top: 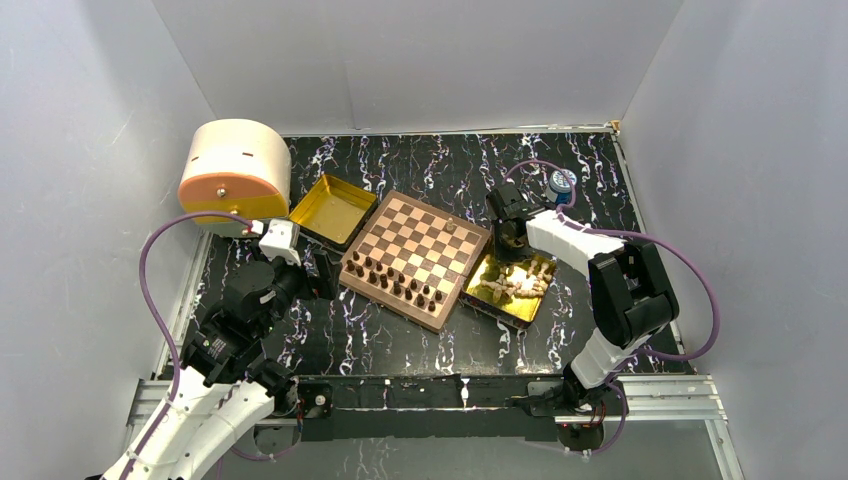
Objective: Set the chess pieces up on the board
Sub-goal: Pick up the chess piece from the storage box, then place the chess piece on the chessboard.
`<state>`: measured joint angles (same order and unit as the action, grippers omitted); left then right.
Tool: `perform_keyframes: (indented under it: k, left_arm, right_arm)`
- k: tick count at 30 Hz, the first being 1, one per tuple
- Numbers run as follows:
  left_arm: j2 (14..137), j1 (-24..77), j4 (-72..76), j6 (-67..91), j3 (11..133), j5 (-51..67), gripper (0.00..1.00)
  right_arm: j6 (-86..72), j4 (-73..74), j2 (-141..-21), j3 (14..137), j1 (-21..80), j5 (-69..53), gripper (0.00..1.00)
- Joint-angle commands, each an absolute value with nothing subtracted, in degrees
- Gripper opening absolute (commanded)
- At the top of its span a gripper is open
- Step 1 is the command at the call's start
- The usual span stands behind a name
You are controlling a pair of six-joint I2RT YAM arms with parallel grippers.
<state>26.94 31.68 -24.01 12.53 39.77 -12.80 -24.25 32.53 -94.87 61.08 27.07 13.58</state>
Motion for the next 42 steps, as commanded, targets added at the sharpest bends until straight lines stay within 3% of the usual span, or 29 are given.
perform_keyframes:
  k: [1,24,42]
  left_arm:
    - [26.88,31.90,-22.88,11.87,39.28,-12.79,0.95]
    - [27.10,31.90,-22.92,11.78,39.35,-12.70,0.95]
    - [26.87,31.90,-22.94,11.78,39.35,-12.90,0.95]
  right_arm:
    - [-23.34,34.41,-92.85,64.06,27.00,14.81,0.17]
    - [-22.59,40.13,-92.64,79.44,28.88,7.67,0.16]
    - [-19.78,38.90,-103.60,86.31,32.76,4.78,0.18]
